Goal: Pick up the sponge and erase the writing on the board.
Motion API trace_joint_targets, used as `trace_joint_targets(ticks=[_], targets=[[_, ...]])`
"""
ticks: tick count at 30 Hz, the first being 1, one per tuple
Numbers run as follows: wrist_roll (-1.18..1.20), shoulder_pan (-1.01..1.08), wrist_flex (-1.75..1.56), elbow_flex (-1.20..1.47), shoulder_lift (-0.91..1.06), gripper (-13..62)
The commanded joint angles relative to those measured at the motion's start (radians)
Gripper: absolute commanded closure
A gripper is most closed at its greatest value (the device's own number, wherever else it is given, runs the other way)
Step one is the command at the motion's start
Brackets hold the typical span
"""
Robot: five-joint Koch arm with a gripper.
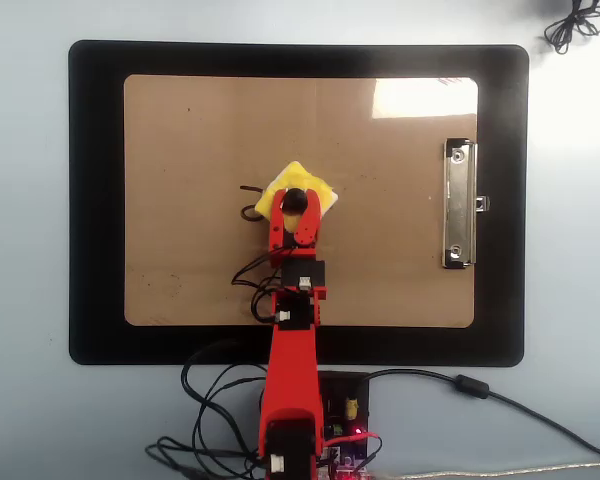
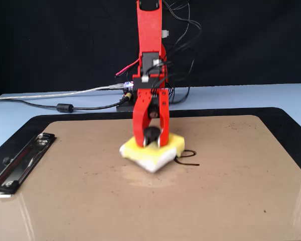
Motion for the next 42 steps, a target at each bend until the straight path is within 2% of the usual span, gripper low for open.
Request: trace_joint_targets(ticks=[1,4,8,12,15,21,24,26,32,33,35,42], targets=[[-0.021,-0.014,-0.023,-0.067,-0.072,57.5],[-0.021,-0.009,0.014,-0.021,-0.025,57.5],[-0.046,-0.012,0.235,0.175,0.275,57.5],[-0.052,-0.014,0.492,0.215,0.503,57.5],[-0.054,-0.020,0.505,0.163,0.459,57.5],[-0.054,-0.023,0.477,-0.192,0.041,57.5],[-0.052,-0.023,0.491,-0.215,0.031,57.5],[-0.049,-0.023,0.491,-0.097,0.135,57.4],[-0.046,-0.020,0.494,0.333,0.632,57.5],[-0.046,-0.021,0.491,0.354,0.660,57.5],[-0.046,-0.023,0.480,0.356,0.634,57.5],[-0.052,-0.063,0.465,-0.003,0.233,57.5]])
